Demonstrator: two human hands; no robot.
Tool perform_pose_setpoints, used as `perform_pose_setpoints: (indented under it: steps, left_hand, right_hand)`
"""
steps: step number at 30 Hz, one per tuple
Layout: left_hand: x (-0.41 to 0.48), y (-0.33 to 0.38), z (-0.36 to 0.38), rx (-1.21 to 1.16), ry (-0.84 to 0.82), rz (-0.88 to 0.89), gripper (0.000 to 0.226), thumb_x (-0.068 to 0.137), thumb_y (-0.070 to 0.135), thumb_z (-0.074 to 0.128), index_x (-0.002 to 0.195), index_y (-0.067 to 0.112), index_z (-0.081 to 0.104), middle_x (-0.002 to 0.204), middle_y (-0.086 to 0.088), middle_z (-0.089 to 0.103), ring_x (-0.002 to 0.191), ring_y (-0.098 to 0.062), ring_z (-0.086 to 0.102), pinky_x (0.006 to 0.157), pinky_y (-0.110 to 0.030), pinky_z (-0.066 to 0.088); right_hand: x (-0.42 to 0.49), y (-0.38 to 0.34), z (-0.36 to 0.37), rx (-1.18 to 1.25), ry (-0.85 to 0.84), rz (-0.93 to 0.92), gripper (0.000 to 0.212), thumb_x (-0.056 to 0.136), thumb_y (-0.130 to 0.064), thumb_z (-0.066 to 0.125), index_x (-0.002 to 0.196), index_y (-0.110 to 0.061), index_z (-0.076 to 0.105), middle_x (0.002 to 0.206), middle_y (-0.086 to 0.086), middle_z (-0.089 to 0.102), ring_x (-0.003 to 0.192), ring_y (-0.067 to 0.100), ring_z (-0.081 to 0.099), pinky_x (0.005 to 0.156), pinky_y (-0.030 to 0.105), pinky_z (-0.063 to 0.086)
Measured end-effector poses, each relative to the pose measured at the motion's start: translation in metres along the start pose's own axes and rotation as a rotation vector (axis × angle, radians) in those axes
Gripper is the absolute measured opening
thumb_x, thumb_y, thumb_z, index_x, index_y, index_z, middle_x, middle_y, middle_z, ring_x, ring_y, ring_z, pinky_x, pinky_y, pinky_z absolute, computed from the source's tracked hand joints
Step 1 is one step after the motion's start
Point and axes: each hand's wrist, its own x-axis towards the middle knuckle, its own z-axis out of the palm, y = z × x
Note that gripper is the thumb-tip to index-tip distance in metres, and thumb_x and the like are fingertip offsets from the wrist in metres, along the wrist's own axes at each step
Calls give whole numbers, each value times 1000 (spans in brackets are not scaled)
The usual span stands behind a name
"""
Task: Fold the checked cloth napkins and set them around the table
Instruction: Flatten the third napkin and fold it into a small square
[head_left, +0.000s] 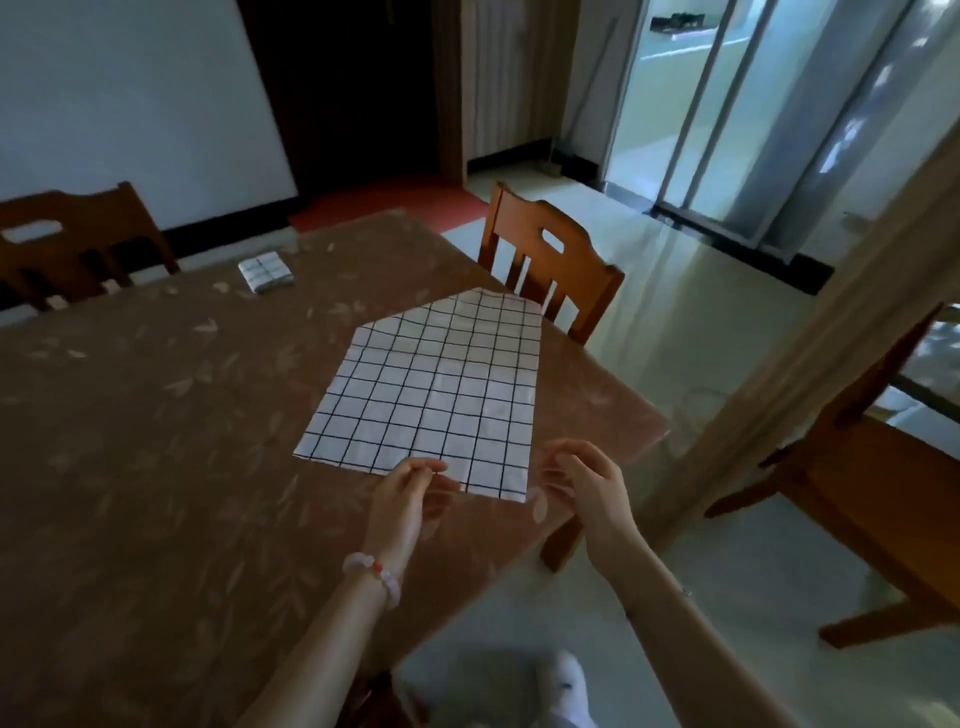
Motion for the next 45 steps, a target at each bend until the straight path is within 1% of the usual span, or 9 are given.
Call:
perform_pose_setpoints:
  steps: [6,16,21,24,28,32,38,43,45]
  left_hand:
    - [41,-8,18,-51,162,-103,23,96,6,42,84,7,61,68,-4,68,61,-14,65,56,-24,52]
    - [87,-9,80,-47,371,-166,25,98,9,38,87,9,60,84,-10,66,76,-20,61,66,-25,46]
    - [100,-23,99,617,274,-100,28,99,24,34,103,22,62,104,8,63,99,-7,57,82,-18,43]
    - [107,-32,106,898,223,-38,34,98,21,35,128,21,51,129,8,52,121,-6,43,102,-21,34]
    - [110,-45,109,1244,76,-91,49,99,25,28,146,31,15,155,12,11,143,-13,5,117,-39,7]
    - [109,-56,104,1386,-14,-182,53,100,30,21,147,30,-4,156,12,-6,143,-16,-9,114,-51,-4]
    - [102,-68,87,1471,-63,-188,52,99,32,19,148,26,2,156,12,-4,143,-17,-5,112,-56,-7]
    - [93,-71,54,1532,-76,-176,53,95,37,4,148,29,2,156,12,-4,143,-17,-4,111,-57,-6]
    - [89,-72,38,1548,-55,-186,51,98,36,13,148,30,4,156,11,-2,143,-18,-4,110,-58,-5]
  right_hand:
    - [82,14,15,-110,-221,148,20,92,1,46,90,-7,65,77,9,66,70,19,61,66,27,50]
    - [200,2,18,-384,-507,193,22,92,1,44,89,-9,63,78,8,66,72,19,60,66,26,48]
    - [238,3,23,-766,-684,-85,16,89,-14,53,96,-25,62,90,-4,66,72,10,56,63,20,44]
    - [258,7,22,-1046,-799,-341,26,88,-19,54,113,-26,60,110,-12,58,101,3,52,83,21,43]
    - [279,14,22,-1343,-885,-597,39,96,-26,41,134,-19,46,140,-5,41,129,12,36,106,30,33]
    - [290,21,15,-1663,-909,-712,48,100,-31,26,147,-19,22,155,-5,14,143,13,5,115,43,6]
    - [282,36,6,-1732,-937,-695,55,97,-37,19,149,-19,14,156,-5,9,143,13,7,114,45,17]
    - [262,40,13,-1700,-936,-721,53,98,-32,32,148,-22,17,155,-4,14,143,14,10,114,49,12]
    - [250,42,17,-1695,-970,-722,54,99,-31,31,149,-23,14,156,-5,11,143,13,7,115,49,7]
